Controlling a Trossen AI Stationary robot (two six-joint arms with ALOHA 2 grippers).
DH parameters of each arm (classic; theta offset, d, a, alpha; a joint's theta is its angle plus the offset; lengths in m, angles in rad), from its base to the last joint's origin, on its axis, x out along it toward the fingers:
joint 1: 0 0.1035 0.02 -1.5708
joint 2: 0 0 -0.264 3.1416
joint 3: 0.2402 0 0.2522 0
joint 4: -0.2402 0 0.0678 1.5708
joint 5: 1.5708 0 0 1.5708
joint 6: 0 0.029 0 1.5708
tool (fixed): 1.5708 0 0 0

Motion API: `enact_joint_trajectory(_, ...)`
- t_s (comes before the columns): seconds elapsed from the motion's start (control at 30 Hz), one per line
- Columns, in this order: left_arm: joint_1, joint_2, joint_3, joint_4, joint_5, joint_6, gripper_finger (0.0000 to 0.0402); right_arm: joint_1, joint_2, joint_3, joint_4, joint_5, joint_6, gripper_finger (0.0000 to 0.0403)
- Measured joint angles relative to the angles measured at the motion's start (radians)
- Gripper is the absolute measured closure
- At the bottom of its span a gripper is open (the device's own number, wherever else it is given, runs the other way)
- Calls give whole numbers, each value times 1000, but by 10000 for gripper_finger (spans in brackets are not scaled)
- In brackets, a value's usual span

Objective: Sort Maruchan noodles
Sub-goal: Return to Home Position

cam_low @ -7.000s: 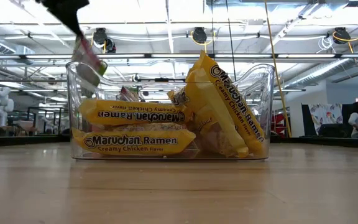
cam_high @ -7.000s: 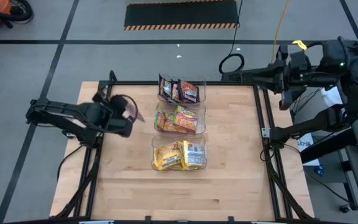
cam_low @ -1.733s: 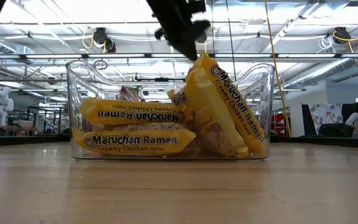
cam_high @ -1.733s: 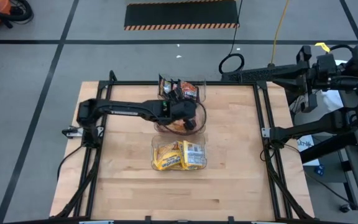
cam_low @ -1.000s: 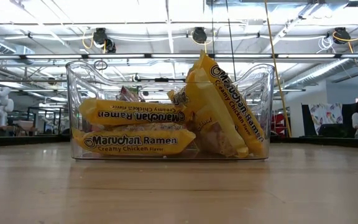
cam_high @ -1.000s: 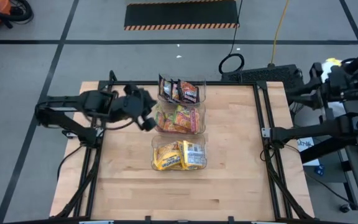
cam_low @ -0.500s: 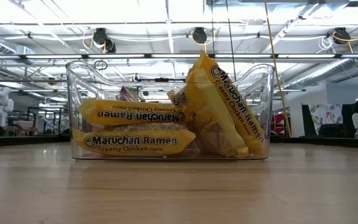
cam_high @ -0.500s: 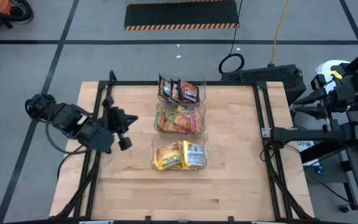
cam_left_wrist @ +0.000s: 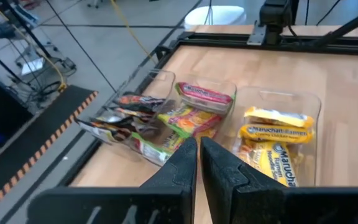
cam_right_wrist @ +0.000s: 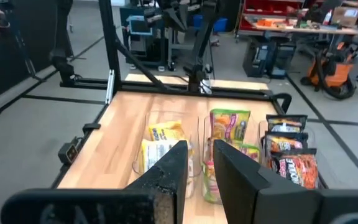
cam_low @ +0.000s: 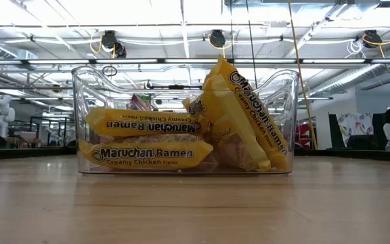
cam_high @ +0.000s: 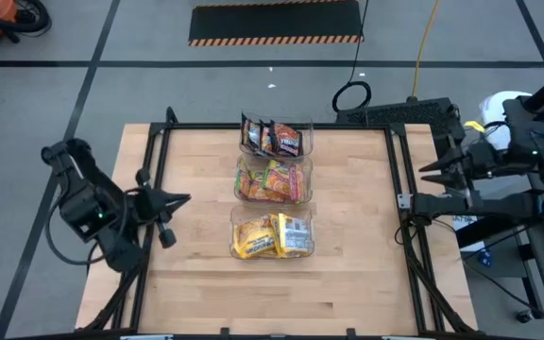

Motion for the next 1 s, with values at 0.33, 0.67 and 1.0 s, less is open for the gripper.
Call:
enact_joint_trajectory(0.33, -138, -66, -212, 13, -95, -215, 373, 0, -67, -34, 1, -35, 6, 332)
enact_joint_trajectory(0.67, -223, -107, -348, 92, -253, -215, 374, -24, -172, -34, 34, -16, 26, 332)
enact_joint_trajectory(1.0, -239, -164, -505, 214, -348, -298, 395, -54, -172, -34, -31, -10, 47, 332)
